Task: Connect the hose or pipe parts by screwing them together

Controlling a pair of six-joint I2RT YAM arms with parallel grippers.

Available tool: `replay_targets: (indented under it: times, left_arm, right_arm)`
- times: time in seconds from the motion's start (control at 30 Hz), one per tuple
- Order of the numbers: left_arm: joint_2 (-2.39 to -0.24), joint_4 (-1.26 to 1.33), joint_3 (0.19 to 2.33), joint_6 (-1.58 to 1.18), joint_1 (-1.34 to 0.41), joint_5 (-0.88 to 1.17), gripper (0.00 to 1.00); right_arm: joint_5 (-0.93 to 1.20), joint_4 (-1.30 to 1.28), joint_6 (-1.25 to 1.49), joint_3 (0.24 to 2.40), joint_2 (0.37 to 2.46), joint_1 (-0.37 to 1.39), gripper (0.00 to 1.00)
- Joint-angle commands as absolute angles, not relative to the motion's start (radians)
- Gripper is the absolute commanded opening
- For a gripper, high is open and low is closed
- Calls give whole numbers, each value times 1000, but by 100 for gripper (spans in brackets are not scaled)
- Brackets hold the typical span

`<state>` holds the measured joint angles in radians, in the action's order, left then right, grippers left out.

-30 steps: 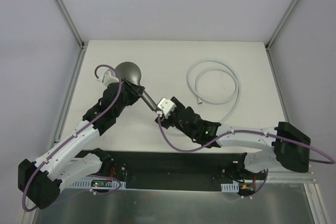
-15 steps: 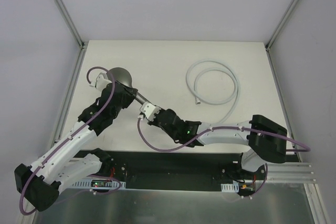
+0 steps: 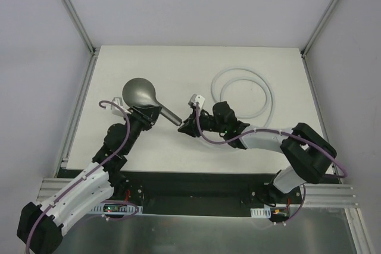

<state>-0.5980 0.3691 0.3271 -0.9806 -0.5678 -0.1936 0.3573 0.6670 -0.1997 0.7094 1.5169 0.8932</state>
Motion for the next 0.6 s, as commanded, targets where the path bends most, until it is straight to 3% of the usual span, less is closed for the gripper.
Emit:
replay_targets:
  times: [0.0, 0.13, 0.23, 0.3, 0.33, 0.43, 0.47, 0.5, 0.53, 0.57]
  left_arm:
    - [-591, 819, 227, -902, -581, 46, 0]
    - [-633, 946, 183, -810, -580, 89, 0]
    - [-661, 944, 173, -790, -580, 81, 0]
    - [-664, 899, 196, -795, -580, 39, 0]
    - [-661, 800, 213, -811, -580, 17, 0]
    - [-657, 642, 302, -801, -581, -57, 0]
    - [-658, 615, 311, -793, -580, -63, 0]
    - [-660, 594, 331, -792, -581, -87, 0]
    - [-661, 562, 347, -798, -580, -98, 0]
    - [-661, 487, 365, -793, -581, -107, 0]
  right_arm:
    - [699, 1087, 135, 704, 1604, 781, 1]
    - [842, 1415, 388, 735, 1722, 735, 1]
    - [873, 1505, 509, 738, 1785, 715, 4]
    - [818, 1493, 474, 710, 1766, 713, 20]
    - [790, 1453, 447, 675, 1747, 713, 37]
    - [660, 1250, 290, 612, 1632, 725, 50]
    - [613, 1183, 237, 608, 1600, 733, 46]
    - [594, 1120, 147, 607, 1541, 739, 35]
    - [568, 1023, 105, 606, 1516, 756, 11]
    - [530, 991, 77, 601, 1494, 762, 3]
